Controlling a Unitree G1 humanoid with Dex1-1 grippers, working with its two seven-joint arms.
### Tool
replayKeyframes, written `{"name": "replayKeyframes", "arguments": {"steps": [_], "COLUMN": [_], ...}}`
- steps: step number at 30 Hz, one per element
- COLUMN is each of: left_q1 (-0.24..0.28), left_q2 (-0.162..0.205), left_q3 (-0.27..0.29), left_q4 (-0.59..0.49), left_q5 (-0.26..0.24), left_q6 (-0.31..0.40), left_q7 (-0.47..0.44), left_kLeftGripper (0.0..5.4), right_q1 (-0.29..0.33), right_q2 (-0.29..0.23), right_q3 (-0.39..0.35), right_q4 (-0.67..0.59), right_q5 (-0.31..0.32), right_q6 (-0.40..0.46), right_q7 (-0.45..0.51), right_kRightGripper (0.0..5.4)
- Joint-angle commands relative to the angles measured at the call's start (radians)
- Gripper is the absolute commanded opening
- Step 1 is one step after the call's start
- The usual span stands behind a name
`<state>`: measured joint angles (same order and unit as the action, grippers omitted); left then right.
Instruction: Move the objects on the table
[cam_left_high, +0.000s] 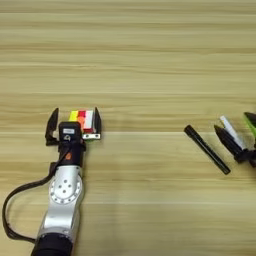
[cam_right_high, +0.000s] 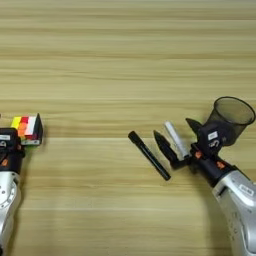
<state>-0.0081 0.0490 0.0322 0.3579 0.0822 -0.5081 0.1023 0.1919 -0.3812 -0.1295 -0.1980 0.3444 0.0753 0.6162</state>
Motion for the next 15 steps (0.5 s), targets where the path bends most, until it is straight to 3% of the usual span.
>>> {"name": "replayKeyframes", "arguments": {"steps": [1, 9, 15], "left_q1": [-0.006, -0.001, 0.001], "left_q2": [0.001, 0.001, -0.001], "left_q3": [-0.001, -0.003, -0.005], "left_q4": [0.009, 0.002, -0.004], "left_q5": [0.008, 0.009, 0.01], "left_q6": [0.0, 0.001, 0.004], "left_q7": [-0.001, 0.0, 0.001], "left_kLeftGripper": [5.4, 5.4, 5.4], "right_q1": [0.013, 0.023, 0.043], "right_q2": [-0.012, -0.01, -0.027], "right_q3": [0.023, 0.042, 0.085], "right_q4": [-0.006, -0.004, 0.002], "right_q5": [-0.044, -0.054, -0.095], "right_q6": [-0.033, -0.033, -0.045], "right_q7": [-0.001, 0.009, 0.022], "right_kRightGripper": [5.33, 5.33, 5.33]}}
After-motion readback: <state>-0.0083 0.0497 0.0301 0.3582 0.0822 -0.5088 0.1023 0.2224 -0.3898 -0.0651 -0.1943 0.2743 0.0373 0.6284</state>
